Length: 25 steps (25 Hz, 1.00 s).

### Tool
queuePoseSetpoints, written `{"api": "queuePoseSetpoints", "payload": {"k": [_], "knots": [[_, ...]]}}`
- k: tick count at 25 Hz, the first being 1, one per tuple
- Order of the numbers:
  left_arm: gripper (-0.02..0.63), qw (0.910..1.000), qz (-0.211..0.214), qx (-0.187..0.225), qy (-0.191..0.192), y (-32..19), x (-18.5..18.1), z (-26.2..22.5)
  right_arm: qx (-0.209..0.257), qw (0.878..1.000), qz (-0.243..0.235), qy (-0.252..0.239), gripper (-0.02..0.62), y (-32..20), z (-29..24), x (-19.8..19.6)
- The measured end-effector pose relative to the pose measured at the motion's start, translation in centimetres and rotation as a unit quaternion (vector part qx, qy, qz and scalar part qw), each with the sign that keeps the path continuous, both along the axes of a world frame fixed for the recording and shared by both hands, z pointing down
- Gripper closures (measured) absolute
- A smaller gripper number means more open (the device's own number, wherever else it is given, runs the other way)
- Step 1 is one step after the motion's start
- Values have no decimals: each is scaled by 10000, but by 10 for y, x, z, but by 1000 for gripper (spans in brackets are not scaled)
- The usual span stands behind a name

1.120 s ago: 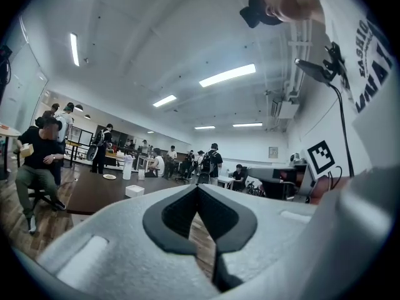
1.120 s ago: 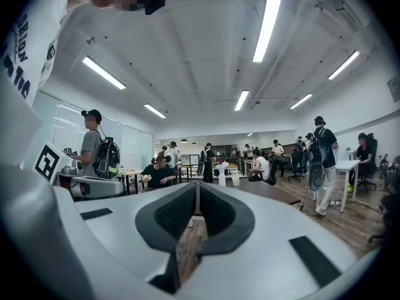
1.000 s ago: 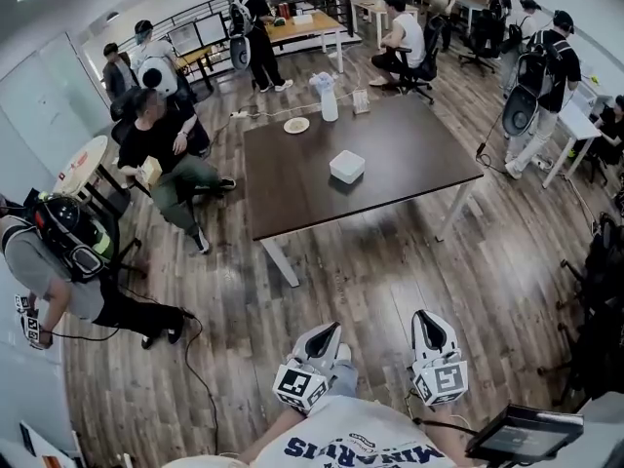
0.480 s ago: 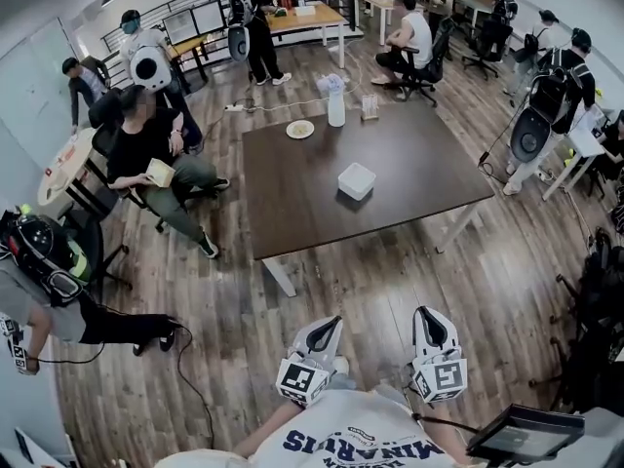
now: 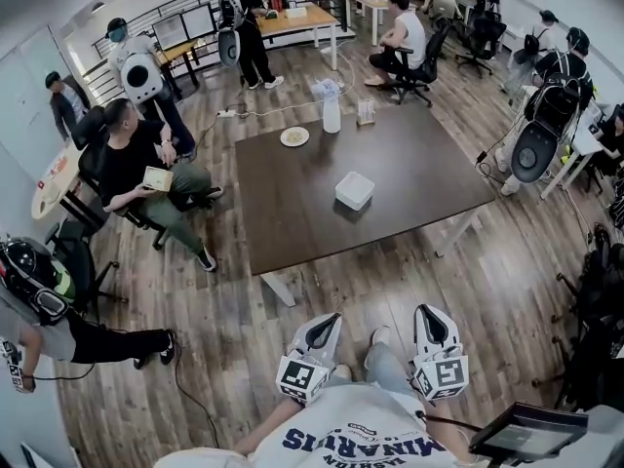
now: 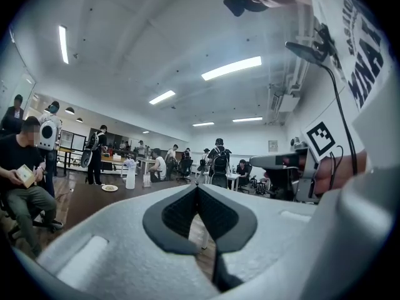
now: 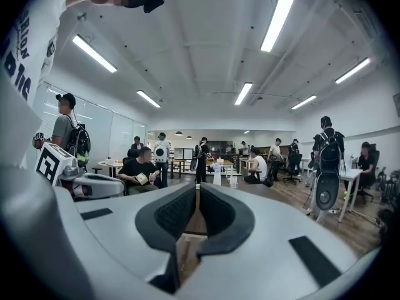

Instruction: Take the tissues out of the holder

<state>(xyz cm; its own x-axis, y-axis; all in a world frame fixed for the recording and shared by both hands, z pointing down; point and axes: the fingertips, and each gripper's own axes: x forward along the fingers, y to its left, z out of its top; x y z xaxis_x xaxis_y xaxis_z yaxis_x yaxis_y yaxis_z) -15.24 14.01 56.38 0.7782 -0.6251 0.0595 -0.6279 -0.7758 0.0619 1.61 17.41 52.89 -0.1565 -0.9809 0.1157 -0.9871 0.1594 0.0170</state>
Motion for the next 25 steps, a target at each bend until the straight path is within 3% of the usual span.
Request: {"api": "queuePoseSetpoints", "payload": {"k": [6,19,25], "knots": [[601,10000,-89,-29,18,-36,6,14,4,9999,-107,-2,584,-41,15,7],[603,9989,-463,-71,28,-138,57,17,-57,9986,-512,71,584,-161,32,62],[601,9987,-451,-149,191,-197,101,6,-82,9972,-679,318,584,-227,33,104]]}}
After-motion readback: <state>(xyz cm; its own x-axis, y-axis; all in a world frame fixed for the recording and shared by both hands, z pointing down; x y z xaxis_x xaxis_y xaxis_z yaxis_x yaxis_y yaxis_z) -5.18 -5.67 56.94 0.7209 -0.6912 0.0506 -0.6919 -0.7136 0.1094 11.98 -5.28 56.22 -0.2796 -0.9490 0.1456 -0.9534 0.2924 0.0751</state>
